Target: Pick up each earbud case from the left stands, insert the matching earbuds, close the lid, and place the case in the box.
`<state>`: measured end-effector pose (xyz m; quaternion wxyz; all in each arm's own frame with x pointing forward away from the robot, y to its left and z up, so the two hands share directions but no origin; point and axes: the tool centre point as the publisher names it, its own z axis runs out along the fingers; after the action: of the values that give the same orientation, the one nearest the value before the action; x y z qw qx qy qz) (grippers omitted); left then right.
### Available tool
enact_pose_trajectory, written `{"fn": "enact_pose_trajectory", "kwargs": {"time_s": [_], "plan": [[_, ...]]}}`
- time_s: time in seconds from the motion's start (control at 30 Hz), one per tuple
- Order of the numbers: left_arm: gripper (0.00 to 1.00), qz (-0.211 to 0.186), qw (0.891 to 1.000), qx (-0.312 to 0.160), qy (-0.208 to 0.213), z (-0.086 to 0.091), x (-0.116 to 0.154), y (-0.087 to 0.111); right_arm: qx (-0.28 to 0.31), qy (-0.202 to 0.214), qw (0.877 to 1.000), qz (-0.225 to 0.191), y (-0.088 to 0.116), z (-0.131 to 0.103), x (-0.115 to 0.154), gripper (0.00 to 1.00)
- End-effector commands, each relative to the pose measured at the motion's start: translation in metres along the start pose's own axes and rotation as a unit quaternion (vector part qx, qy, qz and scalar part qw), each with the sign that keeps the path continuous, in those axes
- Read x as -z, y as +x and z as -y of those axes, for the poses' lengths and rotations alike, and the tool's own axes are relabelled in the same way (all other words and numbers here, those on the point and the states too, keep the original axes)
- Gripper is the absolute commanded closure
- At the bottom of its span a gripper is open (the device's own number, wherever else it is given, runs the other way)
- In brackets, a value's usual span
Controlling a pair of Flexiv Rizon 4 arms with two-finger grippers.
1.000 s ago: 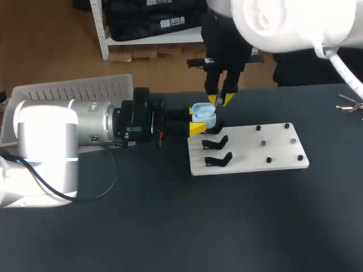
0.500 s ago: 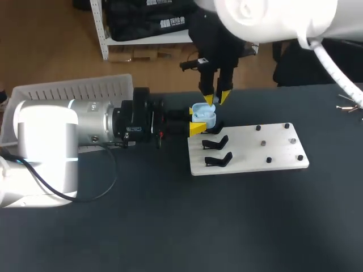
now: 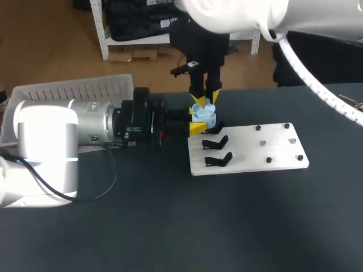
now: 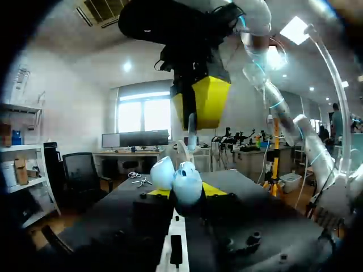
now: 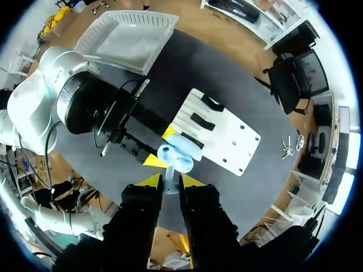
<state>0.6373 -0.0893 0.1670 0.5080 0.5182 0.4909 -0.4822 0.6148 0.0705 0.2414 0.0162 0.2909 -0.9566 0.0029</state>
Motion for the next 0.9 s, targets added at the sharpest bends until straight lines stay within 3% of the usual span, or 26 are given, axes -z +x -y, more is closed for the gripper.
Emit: {"fn": "enact_pose_trajectory", "kwargs": {"time_s": [0.03, 0.9], "plan": [[1.0, 0.001, 1.0, -0.001, 0.0, -0.001, -0.001, 0.001, 0.007, 0.0, 1.0, -0.005, -0.003, 0.0, 0.0, 1.0], [1.0, 0.001, 1.0, -0.001, 0.0, -0.001, -0.001, 0.001, 0.025, 0.006, 0.999, -0.02, -0.012, -0.003, -0.016, 1.0]]}}
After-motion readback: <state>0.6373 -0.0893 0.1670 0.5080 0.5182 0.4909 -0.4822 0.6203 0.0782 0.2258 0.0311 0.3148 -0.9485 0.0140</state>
